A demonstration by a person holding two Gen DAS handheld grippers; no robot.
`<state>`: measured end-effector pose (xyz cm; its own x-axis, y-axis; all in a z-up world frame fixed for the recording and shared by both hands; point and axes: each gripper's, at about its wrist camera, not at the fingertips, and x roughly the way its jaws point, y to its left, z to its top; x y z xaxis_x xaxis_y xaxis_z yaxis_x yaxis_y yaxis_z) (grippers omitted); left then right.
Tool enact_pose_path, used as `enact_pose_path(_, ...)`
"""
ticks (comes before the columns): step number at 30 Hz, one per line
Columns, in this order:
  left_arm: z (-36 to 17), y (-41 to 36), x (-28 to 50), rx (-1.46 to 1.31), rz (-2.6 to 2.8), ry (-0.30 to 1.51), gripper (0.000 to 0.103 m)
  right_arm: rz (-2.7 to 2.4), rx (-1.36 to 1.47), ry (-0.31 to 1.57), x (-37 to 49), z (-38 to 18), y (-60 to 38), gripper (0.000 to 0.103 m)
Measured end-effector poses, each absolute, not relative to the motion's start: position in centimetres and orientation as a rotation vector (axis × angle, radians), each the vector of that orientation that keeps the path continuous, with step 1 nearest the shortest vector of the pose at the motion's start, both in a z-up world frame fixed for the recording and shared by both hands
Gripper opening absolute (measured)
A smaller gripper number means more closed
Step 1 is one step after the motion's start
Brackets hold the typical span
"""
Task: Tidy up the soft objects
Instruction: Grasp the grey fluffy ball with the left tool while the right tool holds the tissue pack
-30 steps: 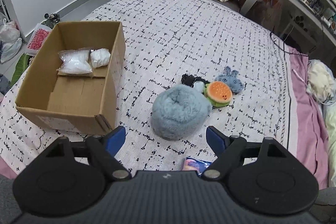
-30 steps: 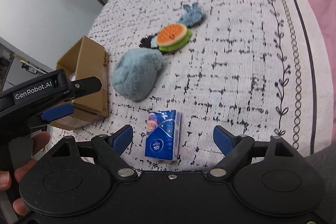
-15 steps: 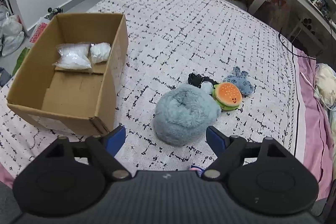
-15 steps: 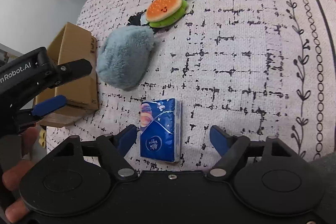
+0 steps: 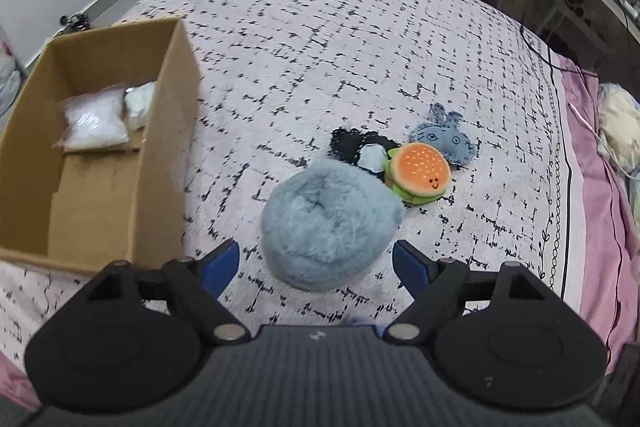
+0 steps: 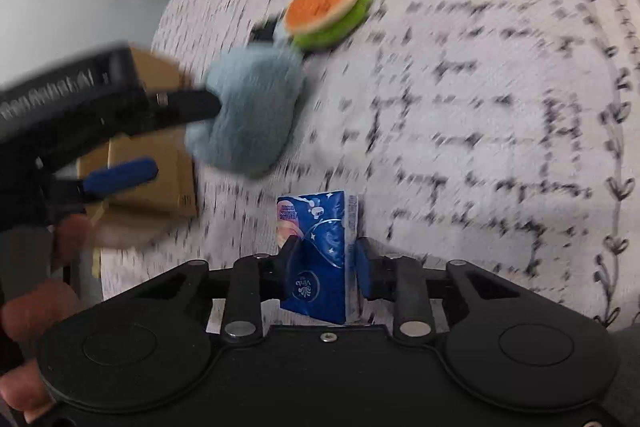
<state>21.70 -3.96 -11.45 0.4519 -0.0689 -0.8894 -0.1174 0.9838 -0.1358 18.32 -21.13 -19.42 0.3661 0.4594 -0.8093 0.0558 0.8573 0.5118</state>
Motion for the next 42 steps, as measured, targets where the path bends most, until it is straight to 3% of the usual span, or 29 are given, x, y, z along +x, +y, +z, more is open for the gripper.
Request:
enact_pose_path(25,-14.7,-4.2,22.5,-0.216,0.008,1.057,0.082,0.178,0.528,1.113,17.9,-18.8,-22.2,0.026)
enact_pose_path(35,-14.1,-4.0,21.2,-0.219,0.005,1.017,0.066,0.172,0.532,1.081,17.5,-18.2,-22.4,0.025)
enact_pose_path(42,-12.6,-3.0,20.2,-0.256,0.005,0.968,0.06,0.181,0.53,1.048,16.9,-17.3,-22.6,0.021)
